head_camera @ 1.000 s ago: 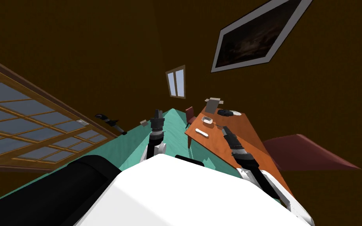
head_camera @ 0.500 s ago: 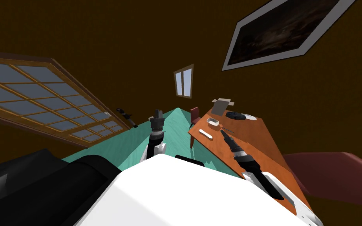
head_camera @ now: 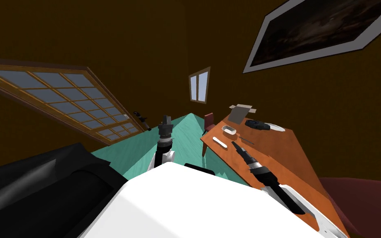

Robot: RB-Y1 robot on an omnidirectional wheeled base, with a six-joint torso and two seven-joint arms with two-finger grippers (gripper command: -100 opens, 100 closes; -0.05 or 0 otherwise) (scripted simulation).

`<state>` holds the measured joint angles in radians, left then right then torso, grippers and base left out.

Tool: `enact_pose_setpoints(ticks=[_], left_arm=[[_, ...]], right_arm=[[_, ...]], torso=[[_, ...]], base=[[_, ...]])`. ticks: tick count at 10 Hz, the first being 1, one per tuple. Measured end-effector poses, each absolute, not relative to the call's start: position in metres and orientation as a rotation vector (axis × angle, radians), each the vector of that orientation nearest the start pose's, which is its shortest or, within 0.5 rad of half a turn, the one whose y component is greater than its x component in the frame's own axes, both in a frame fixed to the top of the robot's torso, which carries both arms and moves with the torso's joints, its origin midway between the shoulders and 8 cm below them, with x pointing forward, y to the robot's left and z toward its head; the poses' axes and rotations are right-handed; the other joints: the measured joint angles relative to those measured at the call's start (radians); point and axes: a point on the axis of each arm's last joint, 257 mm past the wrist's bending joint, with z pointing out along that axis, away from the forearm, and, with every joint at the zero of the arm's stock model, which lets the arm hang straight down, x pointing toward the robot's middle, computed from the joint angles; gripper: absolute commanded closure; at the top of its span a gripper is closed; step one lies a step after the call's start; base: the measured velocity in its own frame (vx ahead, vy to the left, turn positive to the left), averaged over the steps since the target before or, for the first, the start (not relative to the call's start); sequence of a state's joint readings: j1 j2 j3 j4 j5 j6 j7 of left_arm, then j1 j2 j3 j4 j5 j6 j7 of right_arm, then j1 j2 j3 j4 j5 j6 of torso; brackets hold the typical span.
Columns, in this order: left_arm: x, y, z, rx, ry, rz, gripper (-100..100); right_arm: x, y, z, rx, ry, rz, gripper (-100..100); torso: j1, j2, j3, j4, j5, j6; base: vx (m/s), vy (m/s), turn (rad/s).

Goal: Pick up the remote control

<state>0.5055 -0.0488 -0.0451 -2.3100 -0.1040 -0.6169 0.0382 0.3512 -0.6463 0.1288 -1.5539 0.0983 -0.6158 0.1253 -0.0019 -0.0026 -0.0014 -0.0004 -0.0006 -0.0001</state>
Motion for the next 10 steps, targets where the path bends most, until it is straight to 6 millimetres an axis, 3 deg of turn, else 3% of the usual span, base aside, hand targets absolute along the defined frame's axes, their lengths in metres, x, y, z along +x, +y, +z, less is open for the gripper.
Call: enact_pose_setpoints(ticks=[6, 10], left_arm=[[0.319, 0.252, 0.056, -0.529, 0.529, -1.345, 0], [0.319, 0.252, 0.056, -0.529, 0.529, -1.345, 0]], right_arm=[[0.382, -0.349, -0.308, 0.243, 1.732, 0.765, -100], [0.362, -0.387, -0.35, 0.172, 1.865, 0.643, -100]], torso=[[0.0, -0.001, 0.0, 0.0, 0.0, 0.002], [0.001, -0.002, -0.001, 0.0, 0.0, 0.002]], base=[[-0.012, -0.002, 0.214], [0.004, 0.009, 0.248]])
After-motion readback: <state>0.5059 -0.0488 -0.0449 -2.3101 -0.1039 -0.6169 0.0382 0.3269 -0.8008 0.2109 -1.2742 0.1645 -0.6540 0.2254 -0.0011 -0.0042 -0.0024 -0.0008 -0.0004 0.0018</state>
